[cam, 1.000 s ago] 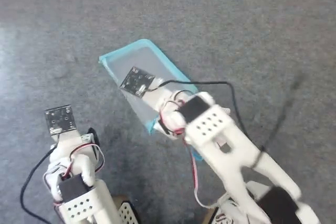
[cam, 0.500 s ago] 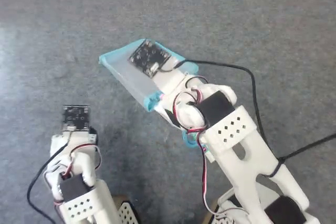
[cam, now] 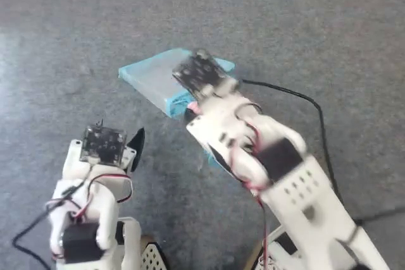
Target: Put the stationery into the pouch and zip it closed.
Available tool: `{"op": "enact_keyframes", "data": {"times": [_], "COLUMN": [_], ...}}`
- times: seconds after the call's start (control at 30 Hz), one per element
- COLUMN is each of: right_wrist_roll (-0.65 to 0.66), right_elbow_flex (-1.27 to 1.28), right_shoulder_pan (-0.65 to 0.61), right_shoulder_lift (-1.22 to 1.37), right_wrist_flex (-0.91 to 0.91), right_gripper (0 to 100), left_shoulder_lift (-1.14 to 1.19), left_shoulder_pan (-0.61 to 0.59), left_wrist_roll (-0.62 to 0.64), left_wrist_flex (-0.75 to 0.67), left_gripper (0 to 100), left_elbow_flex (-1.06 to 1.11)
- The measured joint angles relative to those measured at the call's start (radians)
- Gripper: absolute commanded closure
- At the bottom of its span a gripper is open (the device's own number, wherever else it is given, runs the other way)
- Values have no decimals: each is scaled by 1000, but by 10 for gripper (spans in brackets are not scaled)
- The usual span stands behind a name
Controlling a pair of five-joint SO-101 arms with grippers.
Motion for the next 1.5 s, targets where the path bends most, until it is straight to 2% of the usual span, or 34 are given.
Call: {"op": "enact_keyframes", "data": {"times": [0.17,0.23,0.37,0.57,0.77,1.17,1.5], "right_wrist_roll": [-2,8,26,32,32,25,21], "right_elbow_flex": [54,98,206,229,226,141,80], "right_shoulder_pan": [9,5,6,5,3,5,3], "right_shoulder_lift": [-173,-196,-199,-183,-83,-29,-29], "right_wrist_flex": [-2,-2,-60,-109,-112,-64,-29], "right_gripper": [992,992,992,992,992,992,992], "left_shoulder_lift": [324,370,330,129,-8,-17,-17], "left_shoulder_pan": [80,115,196,275,278,278,278], "left_wrist_roll": [118,152,175,181,180,176,176], "left_wrist_flex": [0,0,20,21,12,6,-64], "left_gripper": [716,716,678,660,661,660,660], "left_elbow_flex": [-247,-296,-302,-135,-14,11,64]}}
